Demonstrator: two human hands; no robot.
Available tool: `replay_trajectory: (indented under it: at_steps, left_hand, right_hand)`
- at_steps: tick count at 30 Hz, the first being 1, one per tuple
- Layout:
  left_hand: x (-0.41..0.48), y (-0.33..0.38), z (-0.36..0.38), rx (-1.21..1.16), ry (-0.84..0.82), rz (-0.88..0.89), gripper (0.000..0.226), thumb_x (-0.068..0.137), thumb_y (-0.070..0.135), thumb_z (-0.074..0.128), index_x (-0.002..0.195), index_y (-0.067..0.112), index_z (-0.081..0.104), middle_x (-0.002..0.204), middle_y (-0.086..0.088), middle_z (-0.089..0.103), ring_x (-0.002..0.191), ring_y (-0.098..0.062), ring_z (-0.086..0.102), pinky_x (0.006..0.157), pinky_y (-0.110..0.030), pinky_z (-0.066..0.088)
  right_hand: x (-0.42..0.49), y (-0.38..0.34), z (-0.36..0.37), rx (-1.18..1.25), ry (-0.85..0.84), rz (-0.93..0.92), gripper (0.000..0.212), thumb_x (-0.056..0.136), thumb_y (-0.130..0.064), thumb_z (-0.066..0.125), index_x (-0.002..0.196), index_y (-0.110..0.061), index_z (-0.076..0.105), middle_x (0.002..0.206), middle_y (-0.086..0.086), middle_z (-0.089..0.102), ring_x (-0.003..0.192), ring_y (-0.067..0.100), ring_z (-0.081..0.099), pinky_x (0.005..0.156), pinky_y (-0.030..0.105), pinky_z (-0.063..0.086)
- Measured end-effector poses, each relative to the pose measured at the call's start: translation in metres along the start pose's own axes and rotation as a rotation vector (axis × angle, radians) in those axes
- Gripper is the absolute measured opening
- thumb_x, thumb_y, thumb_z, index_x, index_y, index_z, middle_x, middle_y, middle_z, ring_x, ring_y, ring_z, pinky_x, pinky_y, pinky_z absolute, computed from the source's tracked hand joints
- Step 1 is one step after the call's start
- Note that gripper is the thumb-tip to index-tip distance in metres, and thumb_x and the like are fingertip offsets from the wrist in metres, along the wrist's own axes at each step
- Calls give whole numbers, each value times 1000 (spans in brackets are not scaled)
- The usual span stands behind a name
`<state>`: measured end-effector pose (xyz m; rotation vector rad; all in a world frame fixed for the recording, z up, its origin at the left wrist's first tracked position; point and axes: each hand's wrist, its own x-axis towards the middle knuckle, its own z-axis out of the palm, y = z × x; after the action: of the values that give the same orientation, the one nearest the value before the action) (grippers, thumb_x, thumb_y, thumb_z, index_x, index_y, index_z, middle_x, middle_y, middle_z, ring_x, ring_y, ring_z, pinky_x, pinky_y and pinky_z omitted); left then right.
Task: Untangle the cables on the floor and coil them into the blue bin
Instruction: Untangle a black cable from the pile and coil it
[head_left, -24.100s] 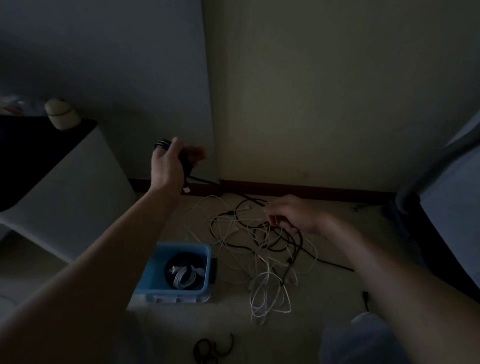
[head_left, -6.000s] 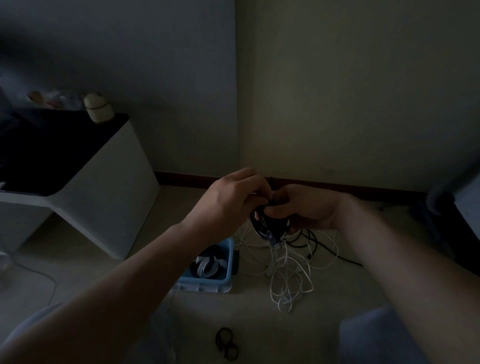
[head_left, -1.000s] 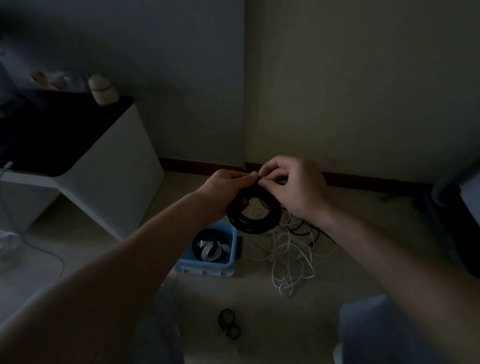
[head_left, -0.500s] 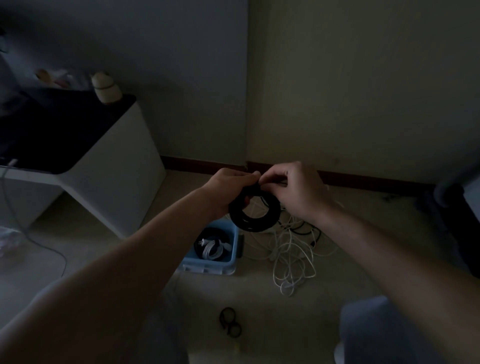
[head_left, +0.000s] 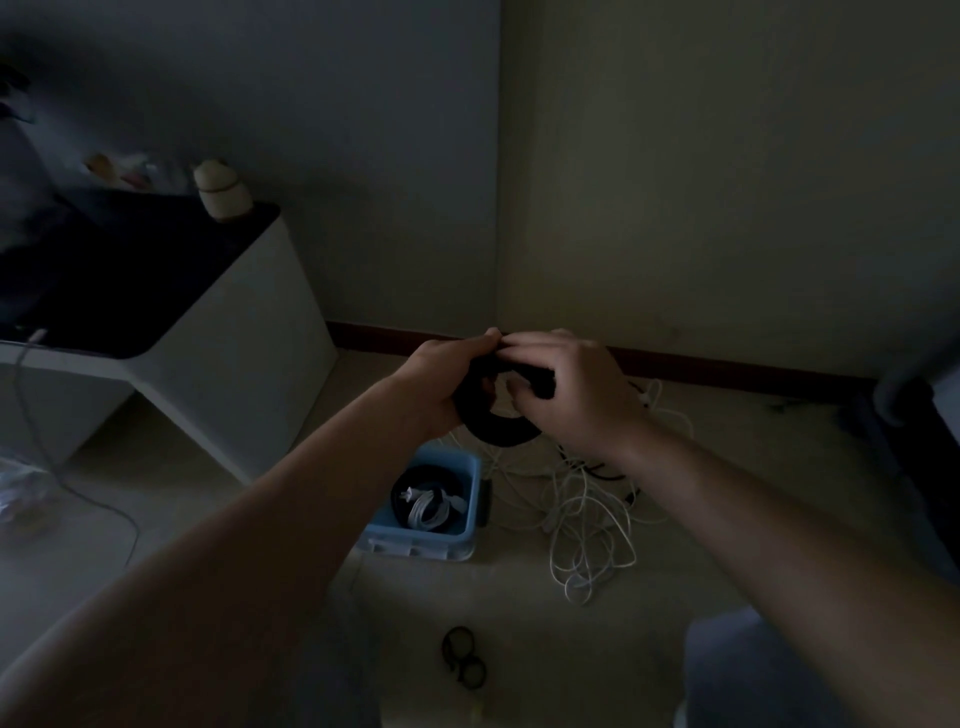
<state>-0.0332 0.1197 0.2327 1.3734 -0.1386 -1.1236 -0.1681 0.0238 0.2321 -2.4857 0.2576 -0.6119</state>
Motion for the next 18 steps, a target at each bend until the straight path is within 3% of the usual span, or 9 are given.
replay_trajectory:
  at_steps: [5,9,14,18]
  left_hand:
    - [0,3,-4,-20,11,-48,20,96,29,64,88,11,62,61,-4,52,48,-14,44,48,-24,41]
    - [-2,5,-5,-23,29,-119,23,98,31,60,83,12,59,56,-3,50,49,-13,42,48,-23,40]
    - [-11,8,-7,-86,-48,-178,21,101,22,50,93,6,59,68,-6,49,54,-15,47,60,-29,44]
    - [-14,13,-10,-147,-113,-151,22,98,18,49,106,-1,58,72,-11,54,59,-18,52,66,-33,48]
  right_hand:
    - [2,2,4,-1,-27,-44,44,82,-15,67,126,-11,68,132,1,63,122,16,58,102,34,47]
    - [4,5,9,-72,-62,-61,54,77,-1,68,130,-10,64,133,4,62,123,20,57,103,38,47]
    - [7,6,10,-145,65,-122,30,88,-15,61,115,-11,72,115,4,71,103,23,66,87,36,54]
    - [14,13,12,-91,150,-45,22,87,-18,65,106,-14,76,103,1,74,90,19,70,76,39,57]
